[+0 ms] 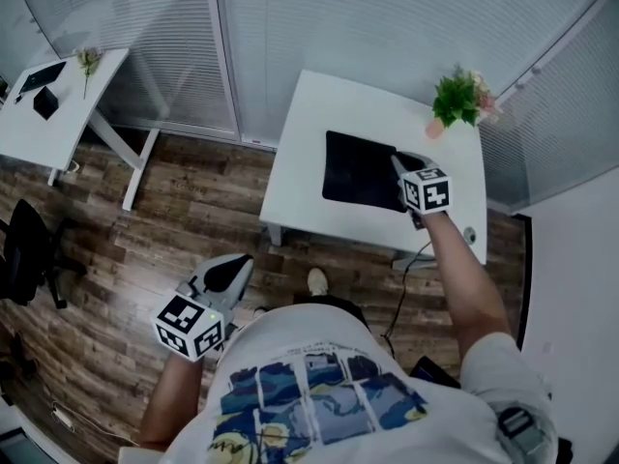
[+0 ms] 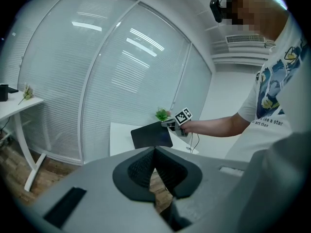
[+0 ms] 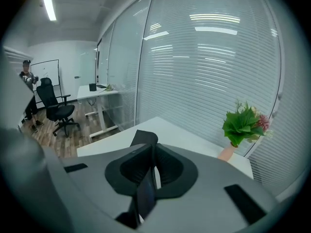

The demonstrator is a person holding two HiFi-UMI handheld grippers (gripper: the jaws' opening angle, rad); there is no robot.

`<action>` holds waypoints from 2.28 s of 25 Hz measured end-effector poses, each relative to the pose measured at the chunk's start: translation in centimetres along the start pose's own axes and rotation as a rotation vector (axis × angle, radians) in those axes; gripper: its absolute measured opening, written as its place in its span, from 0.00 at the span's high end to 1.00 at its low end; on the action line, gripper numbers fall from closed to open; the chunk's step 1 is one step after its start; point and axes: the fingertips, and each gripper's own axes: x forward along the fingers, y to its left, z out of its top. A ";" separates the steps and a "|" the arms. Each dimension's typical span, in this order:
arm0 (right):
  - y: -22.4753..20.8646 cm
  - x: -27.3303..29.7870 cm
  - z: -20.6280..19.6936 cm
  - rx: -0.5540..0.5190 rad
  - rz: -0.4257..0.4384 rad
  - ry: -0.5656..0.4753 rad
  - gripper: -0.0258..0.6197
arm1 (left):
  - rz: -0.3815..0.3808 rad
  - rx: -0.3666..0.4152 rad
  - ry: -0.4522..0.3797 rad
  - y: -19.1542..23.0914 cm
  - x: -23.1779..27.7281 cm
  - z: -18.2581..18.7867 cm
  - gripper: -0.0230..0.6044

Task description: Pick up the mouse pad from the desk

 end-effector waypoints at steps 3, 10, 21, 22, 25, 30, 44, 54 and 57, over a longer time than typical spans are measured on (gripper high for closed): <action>0.5 -1.4 1.4 -0.007 -0.015 -0.010 0.92 | -0.007 -0.003 -0.005 0.1 -1.7 -0.7 0.96; 1.8 -5.0 5.3 -0.033 -0.045 -0.039 0.92 | -0.035 -0.017 -0.019 0.2 -5.3 -1.8 0.96; 4.8 -10.2 10.5 -0.037 -0.055 -0.098 0.92 | -0.092 -0.033 -0.011 -0.2 -8.8 -4.3 0.96; 5.2 -10.8 10.9 -0.036 -0.051 -0.103 0.92 | -0.096 -0.034 -0.012 -0.2 -8.9 -4.4 0.96; 6.5 -12.4 12.1 -0.029 -0.035 -0.122 0.92 | -0.108 -0.033 -0.015 -0.7 -9.3 -4.7 0.96; 9.2 -15.3 14.1 -0.039 -0.012 -0.154 0.92 | -0.123 -0.027 -0.010 -1.3 -10.0 -5.4 0.96; 16.2 -21.9 18.9 -0.089 0.050 -0.244 0.92 | -0.149 -0.020 -0.029 -3.1 -11.5 -6.2 0.96; 18.6 -24.6 20.1 -0.119 0.069 -0.278 0.92 | -0.154 -0.010 -0.039 -3.6 -11.9 -6.4 0.96; 18.9 -24.8 20.2 -0.120 0.072 -0.279 0.92 | -0.153 -0.008 -0.041 -3.6 -12.0 -6.3 0.96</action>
